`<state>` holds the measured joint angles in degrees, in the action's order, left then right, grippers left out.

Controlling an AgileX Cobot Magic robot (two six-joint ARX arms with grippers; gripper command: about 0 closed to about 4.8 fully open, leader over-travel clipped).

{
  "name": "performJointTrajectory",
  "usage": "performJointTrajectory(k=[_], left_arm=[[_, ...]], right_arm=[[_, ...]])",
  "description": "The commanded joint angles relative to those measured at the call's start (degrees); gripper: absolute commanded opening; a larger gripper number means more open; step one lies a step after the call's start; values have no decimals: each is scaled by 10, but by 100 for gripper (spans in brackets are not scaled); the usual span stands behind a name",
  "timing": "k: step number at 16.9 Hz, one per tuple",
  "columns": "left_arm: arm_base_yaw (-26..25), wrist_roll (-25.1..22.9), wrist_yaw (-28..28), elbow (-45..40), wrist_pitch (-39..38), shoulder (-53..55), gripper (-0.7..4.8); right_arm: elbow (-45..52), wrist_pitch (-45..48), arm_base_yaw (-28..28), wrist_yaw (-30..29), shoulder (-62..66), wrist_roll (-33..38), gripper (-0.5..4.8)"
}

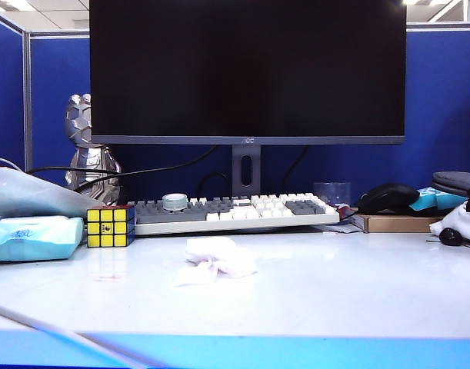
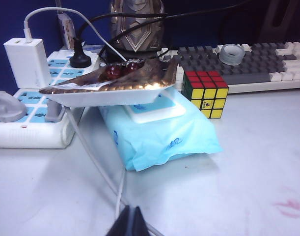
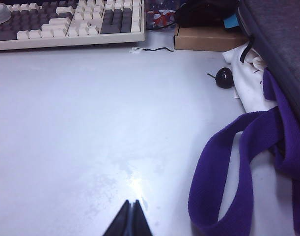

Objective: Use the wet wipes on the table to wipe the cherry juice off the table, then put the wipes back on the table.

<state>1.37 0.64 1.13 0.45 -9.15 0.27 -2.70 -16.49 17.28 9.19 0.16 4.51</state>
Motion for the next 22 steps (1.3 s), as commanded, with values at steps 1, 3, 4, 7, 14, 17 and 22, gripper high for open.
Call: performJointTrajectory(k=[1,3,4,7,14,17,22], left_arm=[[1,-4,4,-1,-4,-2,5],[1,-3,6,-1,-5,-2,5],[0,-2,2,-1,-2,-2,5],[1,-2,2,-1,8,-2,5],[-1,18,4,0,33,-2,5],[-1,69,6,17,115,-2,12],[-2,57,36,179,134,125,119]], right_arm=[[0,2,0,-1,0,2,-4],[0,2,0,-1,0,2,-4],[0,2,0,-1,0,2,-4],[0,2,0,-1,0,2,-4],[0,2,0,-1,0,2,-4],[0,2,0,-1,0,2,-4],[0,2,0,-1,0,2,-4]])
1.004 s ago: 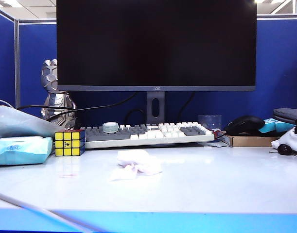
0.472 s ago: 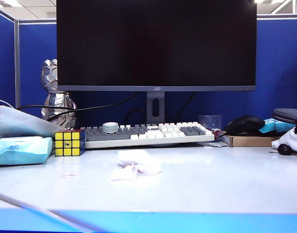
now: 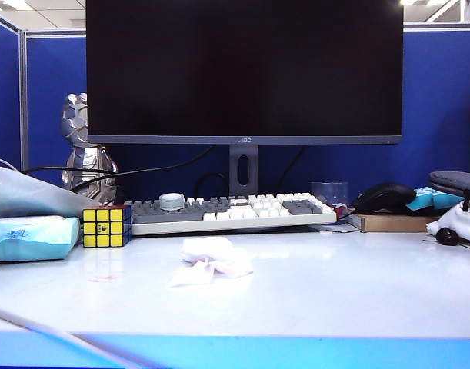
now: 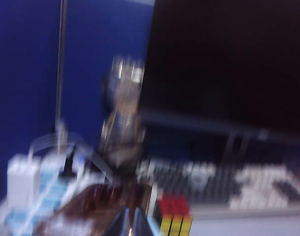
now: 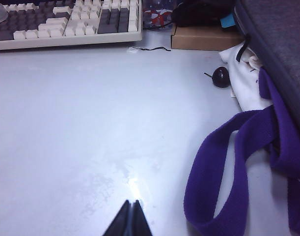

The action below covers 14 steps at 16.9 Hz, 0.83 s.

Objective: Use the wet wipes on the table to wipe the cherry juice off the table, then put the wipes back on the table.

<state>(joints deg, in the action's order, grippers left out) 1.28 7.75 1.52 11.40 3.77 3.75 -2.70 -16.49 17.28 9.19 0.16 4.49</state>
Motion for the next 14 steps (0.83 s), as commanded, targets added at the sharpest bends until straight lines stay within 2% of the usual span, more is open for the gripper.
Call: performJointTrajectory(k=[1,3,4,5,8,11,12,14], left_arm=[[0,-24,69,116,12,164,124],[8,-45,205,238,15,341,124],[28,-45,257,291,10,416,124],[58,-45,285,332,10,478,124],[161,-79,307,429,-10,654,124],[214,-94,306,450,-46,758,124],[242,-123,274,450,-95,799,125],[282,-159,250,457,-130,847,128]], right_arm=[[0,2,0,-1,0,2,-4],[0,2,0,-1,0,2,-4],[0,2,0,-1,0,2,-4],[0,2,0,-1,0,2,-4],[0,2,0,-1,0,2,-4],[0,2,0,-1,0,2,-4],[0,2,0,-1,0,2,-4],[0,2,0,-2,0,2,-4]])
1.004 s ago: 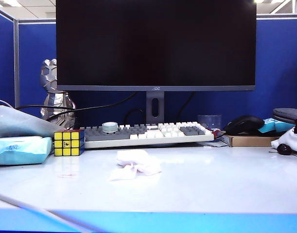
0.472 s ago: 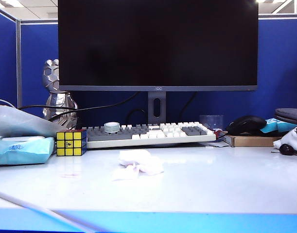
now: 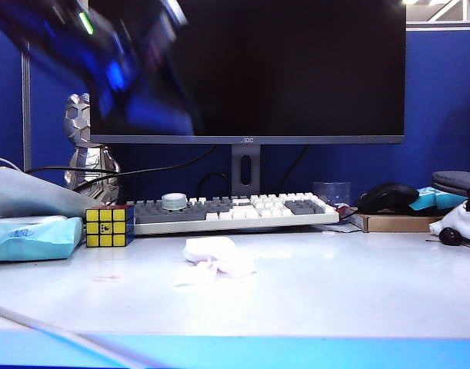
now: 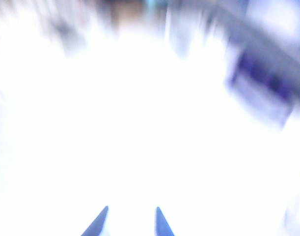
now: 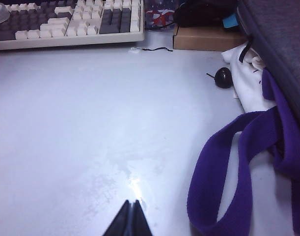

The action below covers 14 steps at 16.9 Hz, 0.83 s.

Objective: Use the wet wipes on the table to wipe the cherry juice off the table, then put the wipes back on the table.

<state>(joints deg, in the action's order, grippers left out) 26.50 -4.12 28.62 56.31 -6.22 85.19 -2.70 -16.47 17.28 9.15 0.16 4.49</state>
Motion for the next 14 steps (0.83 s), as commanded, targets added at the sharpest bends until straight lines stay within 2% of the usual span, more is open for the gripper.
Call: performJointTrajectory(k=[1,2,6,9,12,14], left_arm=[[59,-59,-63,15,-40,54,216],[78,-83,-110,27,-53,64,477],[99,-121,-202,58,-61,75,479],[100,-144,-209,95,-90,115,479],[101,-148,-212,156,-182,179,479],[101,-147,-211,171,-188,196,479]], right_arm=[[0,2,0,-1,0,2,-4],[0,2,0,-1,0,2,-4],[0,2,0,-3,0,2,-4],[0,2,0,-2,0,2,-4],[0,2,0,-1,0,2,-4],[0,2,0,-1,0,2,-4]])
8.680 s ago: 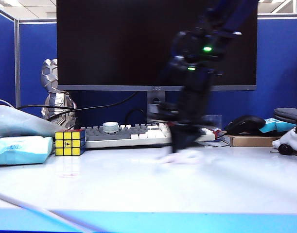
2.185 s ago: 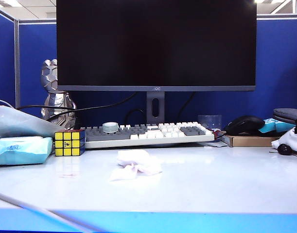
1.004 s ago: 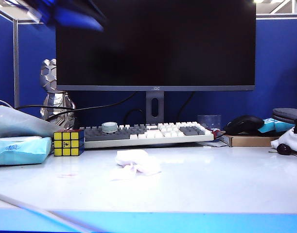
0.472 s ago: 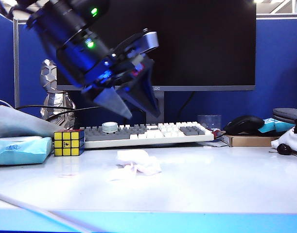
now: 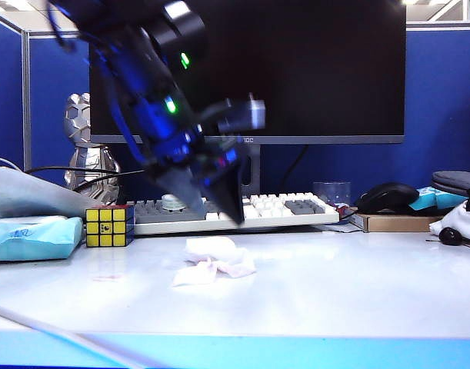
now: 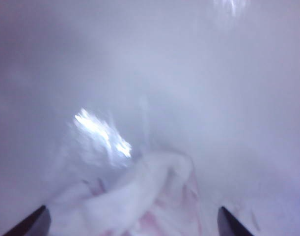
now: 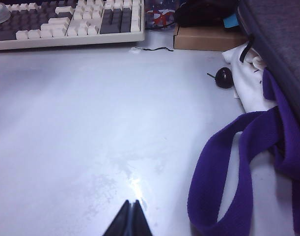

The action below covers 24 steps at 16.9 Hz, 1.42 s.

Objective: Use the wet wipes on the table to wipe the cherry juice off the table, then put the wipes back on the table.

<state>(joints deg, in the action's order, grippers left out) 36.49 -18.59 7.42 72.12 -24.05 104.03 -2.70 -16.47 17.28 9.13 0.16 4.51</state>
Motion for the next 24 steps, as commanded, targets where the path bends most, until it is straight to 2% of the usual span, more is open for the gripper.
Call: performJointTrajectory(k=[1,3,5,6,7,10,11,12,14,15,19,22,24], left_arm=[[1,-3,1,17,-10,17,479],[2,0,3,19,-19,31,479],[5,0,3,20,-20,39,415],[6,2,3,20,-20,42,349],[6,9,3,20,-20,44,304],[5,24,0,20,-20,47,46],[5,35,-14,20,-25,47,-6],[5,39,-41,20,-38,47,-6],[4,42,-130,20,-115,47,-6],[4,45,-148,20,-136,47,-6],[2,110,-282,19,-320,47,-6],[-33,131,-271,18,-381,47,-5],[-80,131,-217,18,-329,47,-5]], right_arm=[[0,2,0,-1,0,2,-4],[0,2,0,-1,0,2,-4],[0,2,0,-1,0,2,-4],[0,2,0,-1,0,2,-4],[0,2,0,-1,0,2,-4],[0,2,0,-1,0,2,-4],[0,2,0,-1,0,2,-4],[0,2,0,-1,0,2,-4],[0,2,0,-1,0,2,-4],[0,2,0,-1,0,2,-4],[0,2,0,-1,0,2,-4],[0,2,0,-1,0,2,-4],[0,2,0,-1,0,2,-4]])
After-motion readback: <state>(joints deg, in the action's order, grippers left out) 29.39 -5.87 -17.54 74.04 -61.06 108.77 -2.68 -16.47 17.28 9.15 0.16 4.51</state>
